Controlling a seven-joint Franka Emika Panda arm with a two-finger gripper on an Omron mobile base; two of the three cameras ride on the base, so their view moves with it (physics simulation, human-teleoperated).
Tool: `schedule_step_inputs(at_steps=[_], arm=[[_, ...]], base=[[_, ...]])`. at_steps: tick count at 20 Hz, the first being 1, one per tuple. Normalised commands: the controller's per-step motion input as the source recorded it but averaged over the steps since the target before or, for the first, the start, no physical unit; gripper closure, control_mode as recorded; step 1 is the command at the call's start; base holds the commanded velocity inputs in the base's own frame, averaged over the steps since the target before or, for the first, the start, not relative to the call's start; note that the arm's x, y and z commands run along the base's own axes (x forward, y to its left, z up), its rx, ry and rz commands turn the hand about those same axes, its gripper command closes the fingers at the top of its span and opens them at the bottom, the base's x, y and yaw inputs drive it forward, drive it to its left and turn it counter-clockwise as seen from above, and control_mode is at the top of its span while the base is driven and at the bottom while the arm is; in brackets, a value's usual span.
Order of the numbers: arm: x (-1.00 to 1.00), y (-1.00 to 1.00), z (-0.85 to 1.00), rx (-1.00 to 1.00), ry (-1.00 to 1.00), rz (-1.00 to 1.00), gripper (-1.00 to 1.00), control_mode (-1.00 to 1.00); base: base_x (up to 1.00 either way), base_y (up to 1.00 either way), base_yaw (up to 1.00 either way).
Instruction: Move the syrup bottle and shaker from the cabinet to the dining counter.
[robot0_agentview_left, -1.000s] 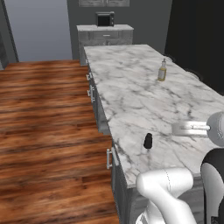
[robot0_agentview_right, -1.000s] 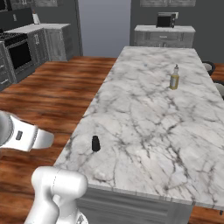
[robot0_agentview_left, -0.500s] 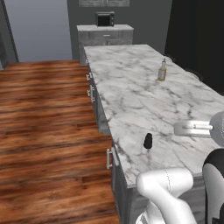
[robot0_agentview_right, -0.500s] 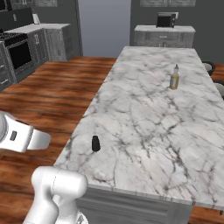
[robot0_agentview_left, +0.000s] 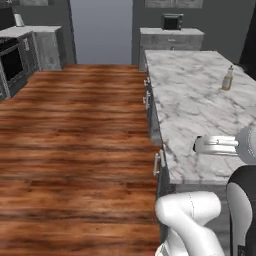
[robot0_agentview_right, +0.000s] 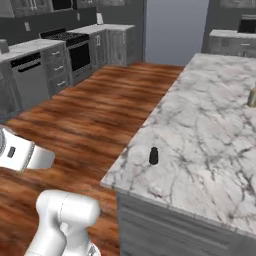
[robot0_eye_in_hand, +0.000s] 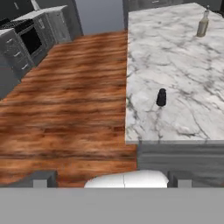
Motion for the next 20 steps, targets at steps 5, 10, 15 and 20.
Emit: schedule_step_inputs(at_steps=[5, 10, 15, 20], arm=[[0.00, 0.00, 0.00, 0.00, 0.00, 0.00, -1.00, 1.00], [0.00, 0.00, 0.00, 0.00, 0.00, 0.00, -1.00, 1.00], [0.00, 0.00, 0.00, 0.00, 0.00, 0.00, -1.00, 1.00], [0.00, 0.00, 0.00, 0.00, 0.00, 0.00, -1.00, 1.00]], base=[[-0.44, 0.65, 0.95], [-0.36, 0.54, 1.00], [-0.35, 0.49, 1.00], [-0.14, 0.51, 0.97]])
